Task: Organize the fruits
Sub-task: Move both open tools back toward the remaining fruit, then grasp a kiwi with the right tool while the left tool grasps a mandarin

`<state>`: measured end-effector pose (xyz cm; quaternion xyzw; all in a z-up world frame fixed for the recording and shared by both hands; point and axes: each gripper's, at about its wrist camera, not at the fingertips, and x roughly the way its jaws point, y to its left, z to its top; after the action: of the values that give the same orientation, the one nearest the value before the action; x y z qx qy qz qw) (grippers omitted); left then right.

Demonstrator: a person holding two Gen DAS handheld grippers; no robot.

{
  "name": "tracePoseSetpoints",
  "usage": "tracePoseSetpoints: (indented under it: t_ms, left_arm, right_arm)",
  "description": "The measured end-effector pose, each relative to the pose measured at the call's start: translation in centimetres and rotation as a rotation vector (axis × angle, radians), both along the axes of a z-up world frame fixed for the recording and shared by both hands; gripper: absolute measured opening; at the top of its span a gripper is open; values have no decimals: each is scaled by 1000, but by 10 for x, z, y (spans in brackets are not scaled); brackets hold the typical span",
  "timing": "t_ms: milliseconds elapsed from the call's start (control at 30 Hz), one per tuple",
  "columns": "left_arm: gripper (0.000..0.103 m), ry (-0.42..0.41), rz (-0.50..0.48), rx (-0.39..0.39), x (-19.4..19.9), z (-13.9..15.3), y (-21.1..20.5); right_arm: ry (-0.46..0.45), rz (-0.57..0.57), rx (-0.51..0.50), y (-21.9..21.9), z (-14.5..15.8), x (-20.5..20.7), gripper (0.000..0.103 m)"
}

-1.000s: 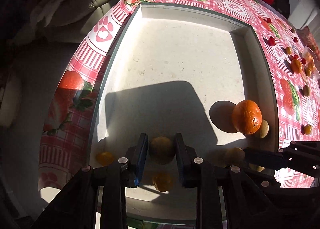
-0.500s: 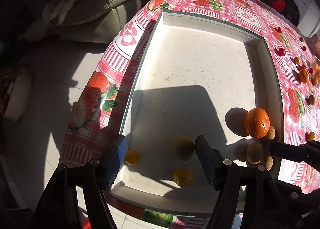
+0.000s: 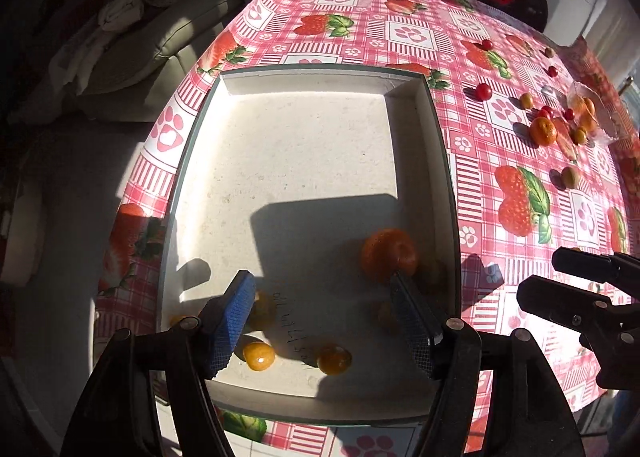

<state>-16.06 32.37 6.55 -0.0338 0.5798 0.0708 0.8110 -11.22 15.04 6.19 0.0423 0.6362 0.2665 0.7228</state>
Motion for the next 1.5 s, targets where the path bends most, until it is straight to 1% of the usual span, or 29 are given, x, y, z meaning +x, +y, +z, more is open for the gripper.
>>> tracePoseSetpoints:
  t_ms: [167, 367, 533, 700, 767, 867, 967, 1133, 1233, 1367, 1433, 1500]
  left_arm:
    - [71, -21, -78, -32, 18, 10, -36]
    - [71, -30, -141, -73, 47, 16, -73]
    - [71, -23, -184, -121, 75, 12, -104]
    - [71, -26, -229, -147, 103, 7, -134]
    - [71, -31, -241, -150, 115, 4, -144]
    - [71, -31, -235, -170, 135, -3, -155]
    - [71, -36, -228, -197, 152, -11, -164]
    - [71, -32, -246, -188, 174, -27, -181]
    - [71, -28, -257, -186, 182, -35, -189]
    - [71, -22, -272, -166, 189, -44, -196]
    - [71, -25, -277, -165, 191, -46, -199]
    - [71, -22, -274, -169, 193, -48, -200]
  right_arm:
    - [-15, -89, -67, -47, -5, 11, 81]
    - [-43, -197, -153, -101, -13, 30, 81]
    - [-78, -217, -187, -125, -17, 42, 81]
    - [-108, -193, -208, -132, -25, 51, 81]
    - [-122, -177, -198, -131, -27, 55, 81]
    - [-155, -140, -189, -127, -28, 60, 80]
    - [-176, -108, -178, -123, -31, 63, 76]
    - [-183, -101, -159, -122, -37, 71, 73]
    - [-186, -108, -143, -122, -40, 78, 73]
    - [-205, -106, -135, -120, -42, 86, 71]
    - [-213, -104, -128, -119, -42, 90, 67]
    - [-210, -101, -116, -118, -43, 95, 54]
